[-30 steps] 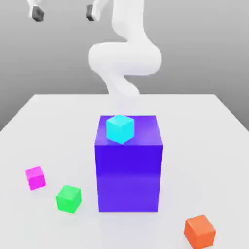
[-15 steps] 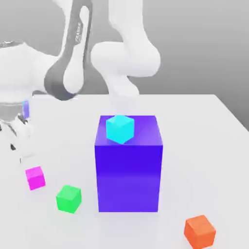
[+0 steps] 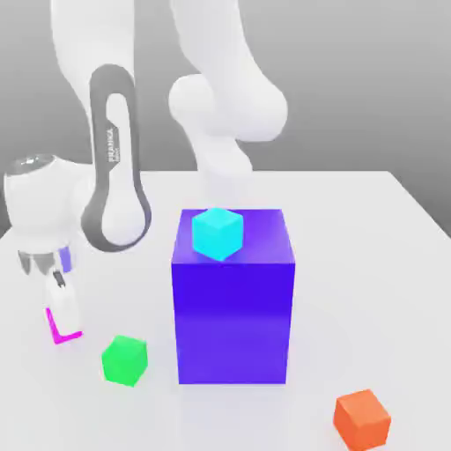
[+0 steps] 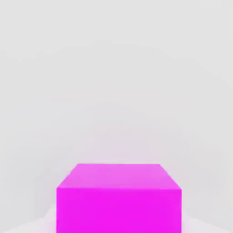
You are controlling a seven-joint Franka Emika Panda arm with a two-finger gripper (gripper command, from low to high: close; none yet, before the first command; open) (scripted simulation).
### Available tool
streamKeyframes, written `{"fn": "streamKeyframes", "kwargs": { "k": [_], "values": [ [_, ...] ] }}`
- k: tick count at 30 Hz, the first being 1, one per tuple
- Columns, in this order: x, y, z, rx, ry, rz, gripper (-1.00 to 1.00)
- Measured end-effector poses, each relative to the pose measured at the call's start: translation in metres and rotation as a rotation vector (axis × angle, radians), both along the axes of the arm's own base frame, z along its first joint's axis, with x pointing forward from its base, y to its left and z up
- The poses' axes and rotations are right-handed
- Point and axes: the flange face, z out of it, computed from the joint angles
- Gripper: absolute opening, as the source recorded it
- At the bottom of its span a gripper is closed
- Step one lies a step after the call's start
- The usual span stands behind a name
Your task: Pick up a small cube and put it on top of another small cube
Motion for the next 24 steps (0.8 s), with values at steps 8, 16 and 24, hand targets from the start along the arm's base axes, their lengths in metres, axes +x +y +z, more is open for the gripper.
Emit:
{"fn": "streamKeyframes", "kwargs": {
  "k": [8,16,24],
  "values": [
    [0.011,0.010,0.061,0.004,-0.010,-0.059,-1.00],
    [0.048,0.047,0.086,0.017,-0.034,-0.318,-1.00],
    [0.075,0.086,0.103,0.020,-0.030,-0.589,-1.00]
  ]
}}
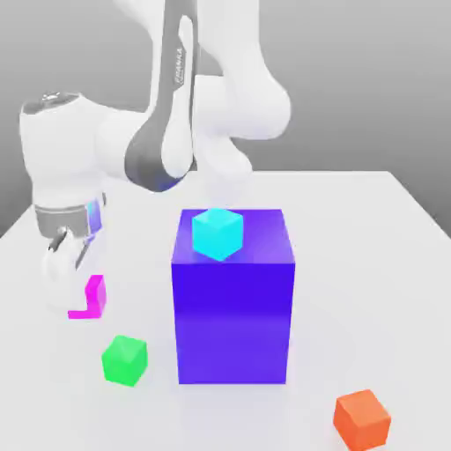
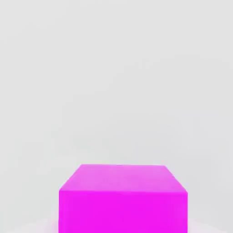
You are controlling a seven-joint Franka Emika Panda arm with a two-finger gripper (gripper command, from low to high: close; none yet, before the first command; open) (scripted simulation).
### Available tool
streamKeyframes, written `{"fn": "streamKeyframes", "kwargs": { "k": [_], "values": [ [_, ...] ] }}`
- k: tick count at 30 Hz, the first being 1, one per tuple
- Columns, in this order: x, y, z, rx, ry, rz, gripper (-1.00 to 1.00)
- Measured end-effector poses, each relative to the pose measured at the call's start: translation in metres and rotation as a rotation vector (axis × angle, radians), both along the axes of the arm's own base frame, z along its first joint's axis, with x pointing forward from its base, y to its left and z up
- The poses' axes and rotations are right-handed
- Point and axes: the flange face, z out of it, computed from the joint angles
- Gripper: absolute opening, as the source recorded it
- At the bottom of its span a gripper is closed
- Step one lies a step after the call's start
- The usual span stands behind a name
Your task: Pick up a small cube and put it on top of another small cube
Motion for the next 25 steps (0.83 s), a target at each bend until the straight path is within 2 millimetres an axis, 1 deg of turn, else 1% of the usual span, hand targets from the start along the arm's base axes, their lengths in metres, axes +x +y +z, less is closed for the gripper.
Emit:
{"fn": "streamKeyframes", "kwargs": {
  "k": [7,9,15,22,23,25],
  "values": [
    [0.016,0.036,0.006,-0.004,0.028,-0.238,-1.00],
    [0.018,0.038,0.002,-0.009,0.031,-0.264,-1.00],
    [0.021,0.035,-0.019,-0.018,0.031,-0.278,-1.00],
    [0.019,0.039,-0.056,-0.009,0.032,-0.274,-1.00],
    [0.018,0.039,-0.060,-0.008,0.033,-0.273,1.00],
    [0.018,0.039,-0.060,-0.008,0.032,-0.273,1.00]
  ]
}}
